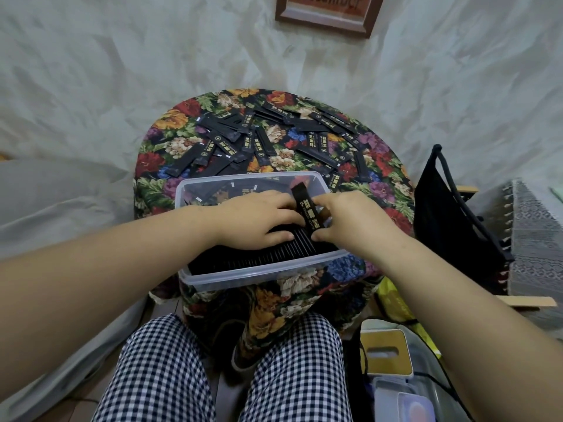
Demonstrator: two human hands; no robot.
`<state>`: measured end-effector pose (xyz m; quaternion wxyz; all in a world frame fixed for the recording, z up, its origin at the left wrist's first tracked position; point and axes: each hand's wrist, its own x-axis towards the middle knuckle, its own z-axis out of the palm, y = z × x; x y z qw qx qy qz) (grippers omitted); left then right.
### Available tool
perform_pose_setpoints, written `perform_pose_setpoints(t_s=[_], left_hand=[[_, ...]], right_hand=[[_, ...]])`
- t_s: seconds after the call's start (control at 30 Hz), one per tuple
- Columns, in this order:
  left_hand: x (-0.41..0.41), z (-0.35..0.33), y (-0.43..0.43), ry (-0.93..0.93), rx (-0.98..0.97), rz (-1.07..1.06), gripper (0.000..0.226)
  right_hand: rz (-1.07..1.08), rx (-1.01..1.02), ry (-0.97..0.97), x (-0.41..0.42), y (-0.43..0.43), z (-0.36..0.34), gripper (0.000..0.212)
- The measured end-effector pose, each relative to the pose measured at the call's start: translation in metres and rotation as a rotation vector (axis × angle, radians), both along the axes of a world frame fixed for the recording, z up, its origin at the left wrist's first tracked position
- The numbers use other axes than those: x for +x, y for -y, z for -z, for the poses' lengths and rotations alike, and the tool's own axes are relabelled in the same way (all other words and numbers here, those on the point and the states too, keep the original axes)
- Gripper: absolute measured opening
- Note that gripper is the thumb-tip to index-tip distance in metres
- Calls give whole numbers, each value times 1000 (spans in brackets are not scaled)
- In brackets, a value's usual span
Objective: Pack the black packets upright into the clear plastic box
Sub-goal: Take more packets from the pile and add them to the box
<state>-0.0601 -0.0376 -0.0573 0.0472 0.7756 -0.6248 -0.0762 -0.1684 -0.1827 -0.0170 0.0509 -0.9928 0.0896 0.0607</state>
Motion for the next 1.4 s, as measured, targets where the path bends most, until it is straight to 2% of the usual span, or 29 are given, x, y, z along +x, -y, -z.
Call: perform_pose_setpoints(t_s=[0.2,0.37,0.47,0.53,0.63,0.77,1.0,1.4], left_hand=[[3,-1,0,-101,-36,-61,39],[6,0,-2,-159,-120,-96,31],[6,-2,0,-176,-166,-135,36],[6,-3,2,-193,-179,-156,47],[7,-3,5,-175,-81,-125,65],[9,1,8,-83,85,-74,62],[3,2,10,29,106,-27,63],[3,0,8,15,133,1,57]], right_hand=[[10,-74,-3,7,-2,1,48],[-13,-101,-112,9,-2,-1,40],[-14,-120,-202,9,-4,-5,40],[-1,-140,-235,9,-6,-7,43],[31,-144,-245,9,-7,-10,52],[36,-97,-222,6,-5,-11,60],[35,-18,-221,0,-1,-12,53],[25,111,-206,-3,5,-16,48]])
